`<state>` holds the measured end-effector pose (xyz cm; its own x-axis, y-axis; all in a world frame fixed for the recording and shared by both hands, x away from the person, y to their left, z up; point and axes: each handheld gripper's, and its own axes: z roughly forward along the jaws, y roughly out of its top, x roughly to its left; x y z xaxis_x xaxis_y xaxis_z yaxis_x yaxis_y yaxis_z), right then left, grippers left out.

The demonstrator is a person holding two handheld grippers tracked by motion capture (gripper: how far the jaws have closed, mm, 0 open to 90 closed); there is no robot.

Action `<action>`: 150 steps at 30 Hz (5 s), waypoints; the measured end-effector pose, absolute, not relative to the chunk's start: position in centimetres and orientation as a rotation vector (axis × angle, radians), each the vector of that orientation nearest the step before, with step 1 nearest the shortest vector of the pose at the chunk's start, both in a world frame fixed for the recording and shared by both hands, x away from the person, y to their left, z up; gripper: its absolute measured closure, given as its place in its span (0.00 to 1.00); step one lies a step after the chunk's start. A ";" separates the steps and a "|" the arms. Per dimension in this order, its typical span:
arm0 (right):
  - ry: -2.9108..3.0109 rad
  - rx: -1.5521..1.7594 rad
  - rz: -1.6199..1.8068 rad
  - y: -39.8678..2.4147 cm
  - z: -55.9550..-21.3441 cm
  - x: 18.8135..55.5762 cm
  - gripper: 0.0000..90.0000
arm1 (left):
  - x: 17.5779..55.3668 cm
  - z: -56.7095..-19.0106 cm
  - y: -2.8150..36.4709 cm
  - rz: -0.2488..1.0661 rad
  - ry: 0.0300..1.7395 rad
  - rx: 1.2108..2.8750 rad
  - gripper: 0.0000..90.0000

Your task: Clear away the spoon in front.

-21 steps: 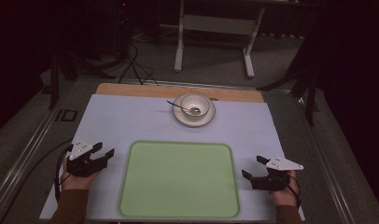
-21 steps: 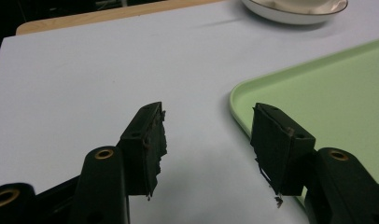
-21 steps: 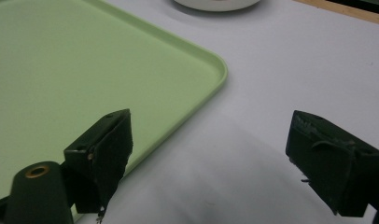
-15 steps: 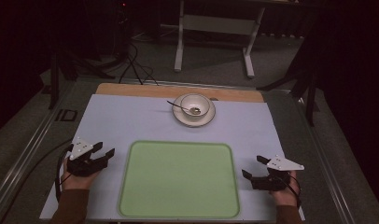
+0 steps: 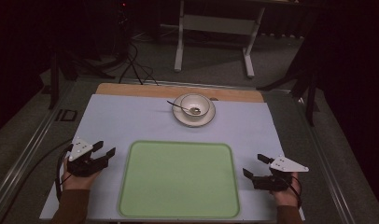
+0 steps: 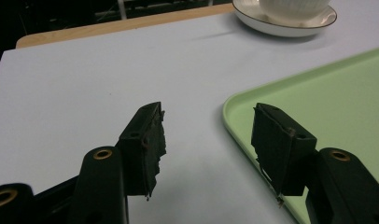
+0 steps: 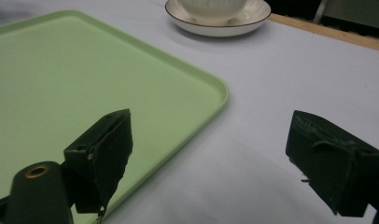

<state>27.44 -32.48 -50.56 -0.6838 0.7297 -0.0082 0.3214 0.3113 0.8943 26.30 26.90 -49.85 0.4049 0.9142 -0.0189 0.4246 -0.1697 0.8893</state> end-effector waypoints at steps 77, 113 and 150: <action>2.154 0.945 1.350 -32.7 -50.5 27.3 0.16 | 35.3 -43.2 20.3 0.603 1.002 1.819 0.41; 2.157 0.945 1.350 -32.7 -50.5 27.3 0.16 | 41.5 -42.2 15.7 0.535 0.964 1.848 0.43; 2.154 0.942 1.367 -32.8 -50.4 27.3 0.16 | 47.2 -45.4 11.5 0.325 1.003 1.896 0.97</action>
